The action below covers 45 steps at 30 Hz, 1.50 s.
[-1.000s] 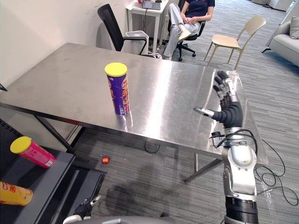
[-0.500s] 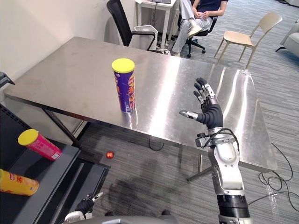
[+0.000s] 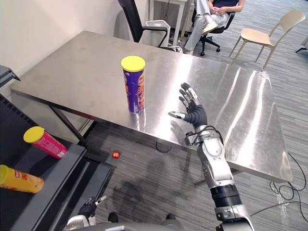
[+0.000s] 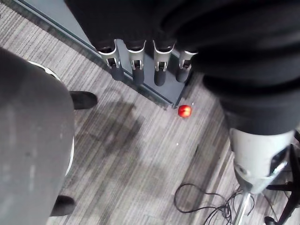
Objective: Put the gum and the chips on the shelf.
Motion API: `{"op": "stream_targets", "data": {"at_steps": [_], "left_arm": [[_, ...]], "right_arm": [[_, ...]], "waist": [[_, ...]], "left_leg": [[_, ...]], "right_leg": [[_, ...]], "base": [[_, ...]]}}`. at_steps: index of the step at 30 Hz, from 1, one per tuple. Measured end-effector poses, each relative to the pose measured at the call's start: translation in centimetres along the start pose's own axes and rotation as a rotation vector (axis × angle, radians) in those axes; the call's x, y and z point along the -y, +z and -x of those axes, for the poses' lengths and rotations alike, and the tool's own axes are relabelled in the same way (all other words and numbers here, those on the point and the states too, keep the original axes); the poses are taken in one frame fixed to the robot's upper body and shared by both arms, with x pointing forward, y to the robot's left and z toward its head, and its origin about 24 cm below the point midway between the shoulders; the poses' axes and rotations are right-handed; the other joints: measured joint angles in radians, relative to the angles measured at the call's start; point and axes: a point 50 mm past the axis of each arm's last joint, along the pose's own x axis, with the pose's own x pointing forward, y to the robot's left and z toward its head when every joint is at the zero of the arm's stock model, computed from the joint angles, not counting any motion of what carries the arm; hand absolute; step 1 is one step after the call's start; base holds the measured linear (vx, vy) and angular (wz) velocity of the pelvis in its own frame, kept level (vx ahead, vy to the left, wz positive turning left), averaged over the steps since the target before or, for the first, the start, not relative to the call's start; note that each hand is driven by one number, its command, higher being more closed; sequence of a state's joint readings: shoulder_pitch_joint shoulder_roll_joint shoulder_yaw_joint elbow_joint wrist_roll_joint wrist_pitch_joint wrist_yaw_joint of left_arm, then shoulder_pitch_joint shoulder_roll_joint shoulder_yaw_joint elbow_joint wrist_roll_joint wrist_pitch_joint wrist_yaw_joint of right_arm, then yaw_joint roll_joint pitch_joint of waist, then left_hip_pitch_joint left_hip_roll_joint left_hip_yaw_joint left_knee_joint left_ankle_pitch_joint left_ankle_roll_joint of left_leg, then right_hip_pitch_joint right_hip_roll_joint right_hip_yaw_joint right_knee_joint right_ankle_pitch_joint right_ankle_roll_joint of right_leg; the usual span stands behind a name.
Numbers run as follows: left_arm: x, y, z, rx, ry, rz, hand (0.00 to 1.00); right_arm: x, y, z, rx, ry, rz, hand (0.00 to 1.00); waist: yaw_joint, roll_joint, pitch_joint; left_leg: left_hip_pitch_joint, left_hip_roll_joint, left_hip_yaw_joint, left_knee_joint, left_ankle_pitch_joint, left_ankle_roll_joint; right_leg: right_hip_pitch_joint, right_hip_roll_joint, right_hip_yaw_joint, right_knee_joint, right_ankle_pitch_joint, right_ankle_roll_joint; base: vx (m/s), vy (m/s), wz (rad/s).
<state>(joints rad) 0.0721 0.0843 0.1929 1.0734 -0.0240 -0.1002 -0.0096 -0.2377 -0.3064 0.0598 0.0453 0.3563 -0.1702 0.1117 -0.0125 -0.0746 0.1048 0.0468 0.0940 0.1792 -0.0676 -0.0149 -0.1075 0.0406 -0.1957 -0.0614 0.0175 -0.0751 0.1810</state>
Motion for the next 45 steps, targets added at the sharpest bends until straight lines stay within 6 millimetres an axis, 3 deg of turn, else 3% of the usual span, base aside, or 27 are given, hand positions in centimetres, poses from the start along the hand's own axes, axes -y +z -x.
{"op": "stream_targets", "data": {"at_steps": [17,33,43,44,45], "left_arm": [[0.1,1.0,-0.2,0.037,0.003,0.015,0.00],[0.1,1.4,-0.2,0.055,0.004,0.047,0.00],[0.1,1.6,-0.2,0.066,0.006,0.080,0.00],[0.1,1.6,-0.2,0.066,0.006,0.081,0.00],[0.1,2.1,-0.2,0.086,0.006,0.083,0.00]], "right_arm": [[-2.8,0.7,-4.3,0.006,0.107,0.005,0.00],[-2.2,0.8,-7.2,-0.042,0.058,0.034,0.00],[-2.3,2.2,-8.8,-0.005,0.045,0.043,0.00],[-2.3,2.4,-8.9,0.000,0.046,0.044,1.00],[-2.4,3.0,-9.8,0.011,0.046,0.050,1.00]], "waist": [[0.041,-0.009,0.023],[0.046,-0.010,0.045],[0.054,-0.011,0.057],[0.054,-0.011,0.057],[0.060,-0.016,0.072]], "left_leg": [[-0.016,-0.006,-0.060,-0.026,0.034,0.002],[-0.035,-0.008,-0.088,-0.026,0.041,0.002],[-0.052,-0.011,-0.112,-0.026,0.049,0.002],[-0.055,-0.011,-0.115,-0.026,0.051,0.002],[-0.062,-0.012,-0.132,-0.027,0.057,0.002]], "right_leg": [[0.017,-0.002,-0.063,-0.015,0.000,0.000],[0.019,-0.003,-0.092,-0.017,0.000,0.000],[0.020,-0.004,-0.116,-0.018,0.000,0.000],[0.019,-0.004,-0.119,-0.019,0.000,0.000],[0.022,-0.004,-0.134,-0.022,0.000,0.000]], "base": [[-0.02,-0.007,0.10],[0.00,-0.005,0.05],[-0.01,-0.008,0.07],[-0.05,-0.029,0.21],[-0.06,-0.030,0.20]]}}
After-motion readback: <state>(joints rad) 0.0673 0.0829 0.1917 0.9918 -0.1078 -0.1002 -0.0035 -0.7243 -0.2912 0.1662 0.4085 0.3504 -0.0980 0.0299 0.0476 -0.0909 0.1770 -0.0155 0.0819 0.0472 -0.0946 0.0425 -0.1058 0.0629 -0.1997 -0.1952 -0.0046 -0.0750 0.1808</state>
